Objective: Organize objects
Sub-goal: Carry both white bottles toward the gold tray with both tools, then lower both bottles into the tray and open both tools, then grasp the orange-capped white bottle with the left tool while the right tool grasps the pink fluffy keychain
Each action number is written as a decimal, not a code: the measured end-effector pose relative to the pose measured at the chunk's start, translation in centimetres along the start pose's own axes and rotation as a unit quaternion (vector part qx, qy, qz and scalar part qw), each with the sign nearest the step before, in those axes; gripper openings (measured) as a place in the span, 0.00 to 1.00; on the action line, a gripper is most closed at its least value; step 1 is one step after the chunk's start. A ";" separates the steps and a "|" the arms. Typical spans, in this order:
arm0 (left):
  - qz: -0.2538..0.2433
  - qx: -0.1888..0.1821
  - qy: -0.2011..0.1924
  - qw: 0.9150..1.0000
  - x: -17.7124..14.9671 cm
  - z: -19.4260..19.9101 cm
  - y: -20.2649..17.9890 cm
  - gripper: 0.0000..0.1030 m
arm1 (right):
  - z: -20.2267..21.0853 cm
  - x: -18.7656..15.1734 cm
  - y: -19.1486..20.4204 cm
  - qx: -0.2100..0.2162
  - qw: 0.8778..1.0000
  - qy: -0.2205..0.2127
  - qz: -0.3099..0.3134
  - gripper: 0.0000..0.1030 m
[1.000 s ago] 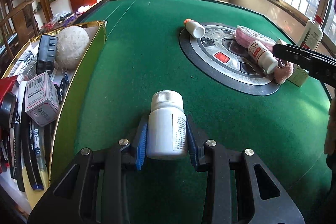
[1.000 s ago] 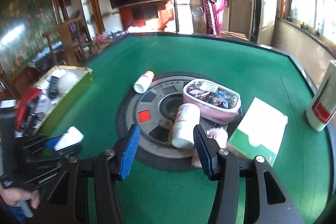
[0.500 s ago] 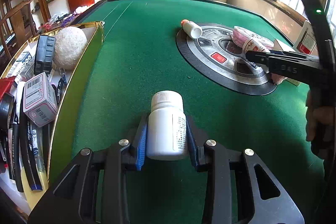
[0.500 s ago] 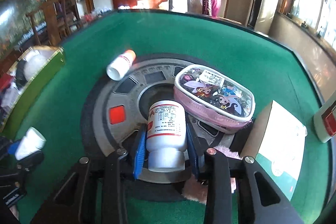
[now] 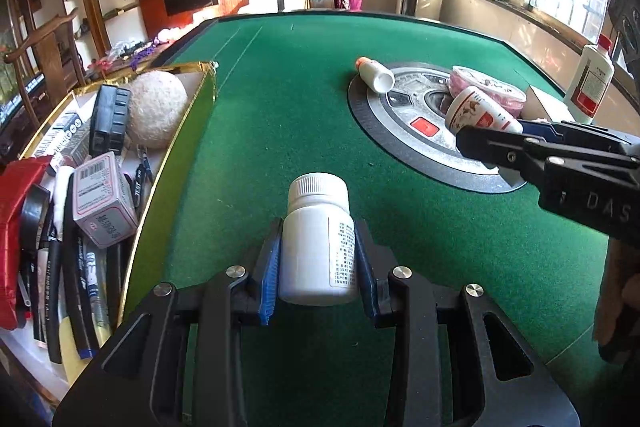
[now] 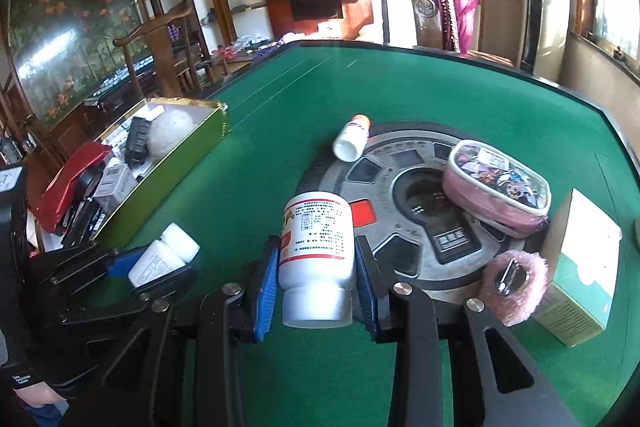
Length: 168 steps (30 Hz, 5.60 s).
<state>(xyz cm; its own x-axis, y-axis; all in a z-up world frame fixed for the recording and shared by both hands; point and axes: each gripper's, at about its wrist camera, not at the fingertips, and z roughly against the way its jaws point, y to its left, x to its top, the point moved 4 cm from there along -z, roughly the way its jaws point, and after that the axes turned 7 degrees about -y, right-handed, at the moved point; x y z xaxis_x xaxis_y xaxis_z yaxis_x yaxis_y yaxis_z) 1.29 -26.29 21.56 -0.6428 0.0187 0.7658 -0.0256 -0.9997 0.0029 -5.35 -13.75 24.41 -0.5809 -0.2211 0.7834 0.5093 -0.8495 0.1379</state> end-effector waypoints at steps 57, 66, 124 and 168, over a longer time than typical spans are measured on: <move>0.153 0.048 -0.105 0.981 -1.0 10.7 13.4 0.32 | 2.1 -0.3 10.7 0.088 0.996 -0.023 -0.001 0.34; 0.172 0.059 -0.083 0.980 -2.3 9.3 16.2 0.32 | 0.5 2.5 14.1 0.103 0.994 -0.036 0.019 0.34; 0.216 0.046 -0.051 0.974 -2.9 8.7 17.9 0.41 | -7.2 5.8 21.8 0.168 0.986 0.018 0.014 0.39; 0.089 -0.008 0.123 0.988 13.4 -15.9 -5.6 0.25 | 10.7 -3.5 -10.8 0.102 0.962 -0.067 -0.245 0.44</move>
<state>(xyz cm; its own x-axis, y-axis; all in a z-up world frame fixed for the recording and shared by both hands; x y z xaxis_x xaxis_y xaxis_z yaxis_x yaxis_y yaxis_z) -19.42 -20.18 21.59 -0.8052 -0.1510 0.5735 0.0930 -0.9872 -0.1295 -2.04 1.35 26.67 -0.7024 0.2581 0.6633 0.3171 -0.7209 0.6163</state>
